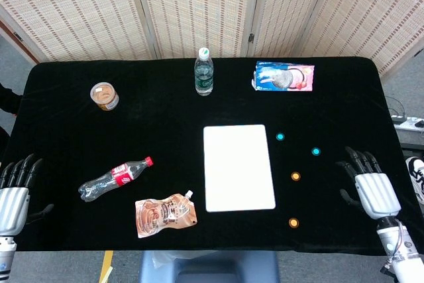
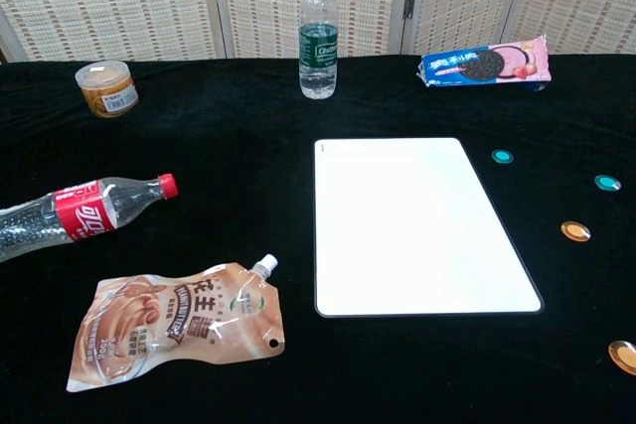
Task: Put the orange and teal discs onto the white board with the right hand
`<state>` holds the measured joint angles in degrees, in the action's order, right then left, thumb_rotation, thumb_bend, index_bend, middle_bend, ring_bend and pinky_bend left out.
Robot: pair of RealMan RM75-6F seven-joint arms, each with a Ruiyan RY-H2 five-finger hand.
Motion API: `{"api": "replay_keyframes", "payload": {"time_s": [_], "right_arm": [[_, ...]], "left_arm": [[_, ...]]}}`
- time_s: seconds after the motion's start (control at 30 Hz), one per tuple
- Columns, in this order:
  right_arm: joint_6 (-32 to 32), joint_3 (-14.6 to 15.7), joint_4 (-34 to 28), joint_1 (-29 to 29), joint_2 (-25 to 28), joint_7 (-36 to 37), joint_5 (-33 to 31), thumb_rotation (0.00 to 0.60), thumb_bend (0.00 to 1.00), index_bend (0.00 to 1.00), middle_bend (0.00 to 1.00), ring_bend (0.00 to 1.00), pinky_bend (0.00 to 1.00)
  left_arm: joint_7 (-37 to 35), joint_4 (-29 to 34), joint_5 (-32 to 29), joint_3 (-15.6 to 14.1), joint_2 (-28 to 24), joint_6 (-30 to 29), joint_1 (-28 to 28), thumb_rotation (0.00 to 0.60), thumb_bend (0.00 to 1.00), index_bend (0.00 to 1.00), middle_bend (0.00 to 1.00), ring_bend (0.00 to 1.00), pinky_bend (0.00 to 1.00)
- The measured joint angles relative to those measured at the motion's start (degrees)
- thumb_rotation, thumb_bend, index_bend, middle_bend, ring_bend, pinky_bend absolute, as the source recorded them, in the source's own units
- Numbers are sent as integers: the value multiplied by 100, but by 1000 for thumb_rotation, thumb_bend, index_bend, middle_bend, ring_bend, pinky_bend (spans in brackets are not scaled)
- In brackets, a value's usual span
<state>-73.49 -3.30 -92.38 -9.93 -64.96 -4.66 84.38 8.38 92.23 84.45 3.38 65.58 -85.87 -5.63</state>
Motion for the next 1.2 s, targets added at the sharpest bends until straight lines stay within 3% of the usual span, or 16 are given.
{"api": "replay_keyframes", "payload": {"time_s": [0.53,1.2], "right_arm": [[1871,-214,741,-1293,-1001,-456,-747,600,378,377,62,20,0],[2179,-99,1544,-1598,-1605,-395,-1018,600,378,427,83,14,0]], "left_arm": [[8,4,-87,-46,-6,90,23,600,156,0,0,0,0],[-32,-10,-86,-56,-10,92,43,600,156,0,0,0,0]]}}
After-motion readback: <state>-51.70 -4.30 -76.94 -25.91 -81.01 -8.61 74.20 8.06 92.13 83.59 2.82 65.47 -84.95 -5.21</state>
